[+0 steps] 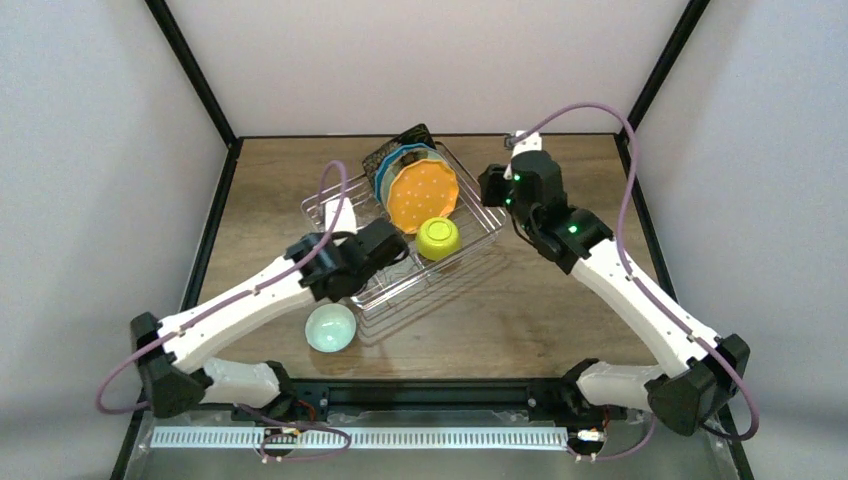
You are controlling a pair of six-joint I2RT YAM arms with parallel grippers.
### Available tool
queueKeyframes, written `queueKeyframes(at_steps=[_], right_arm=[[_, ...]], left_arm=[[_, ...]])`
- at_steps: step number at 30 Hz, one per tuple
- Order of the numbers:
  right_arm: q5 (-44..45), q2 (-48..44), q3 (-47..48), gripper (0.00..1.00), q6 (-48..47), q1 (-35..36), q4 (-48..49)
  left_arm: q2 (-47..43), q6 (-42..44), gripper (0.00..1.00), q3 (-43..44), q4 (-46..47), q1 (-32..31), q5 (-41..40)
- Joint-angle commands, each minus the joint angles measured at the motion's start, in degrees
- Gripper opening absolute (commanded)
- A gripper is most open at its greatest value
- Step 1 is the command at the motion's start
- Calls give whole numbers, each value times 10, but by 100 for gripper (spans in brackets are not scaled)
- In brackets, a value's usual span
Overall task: Load the mixed dishes into the dish rack
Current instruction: Place the upside down bowl on the dish rack, then grab the bowl from the center of the board.
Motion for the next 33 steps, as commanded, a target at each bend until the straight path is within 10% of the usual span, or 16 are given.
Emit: queueKeyframes(at_steps=[1,17,33], right_arm=[[1,19,17,80,-19,33,-30],[1,60,34,81,-42,86,-38],[-9,61,6,82,-54,89,-23]], left_arm=[[-80,-126,84,-83,-36,1,82],[-303,-403,87,-318,-23,1,146],[-326,-530,89,-410,-52,1,239]])
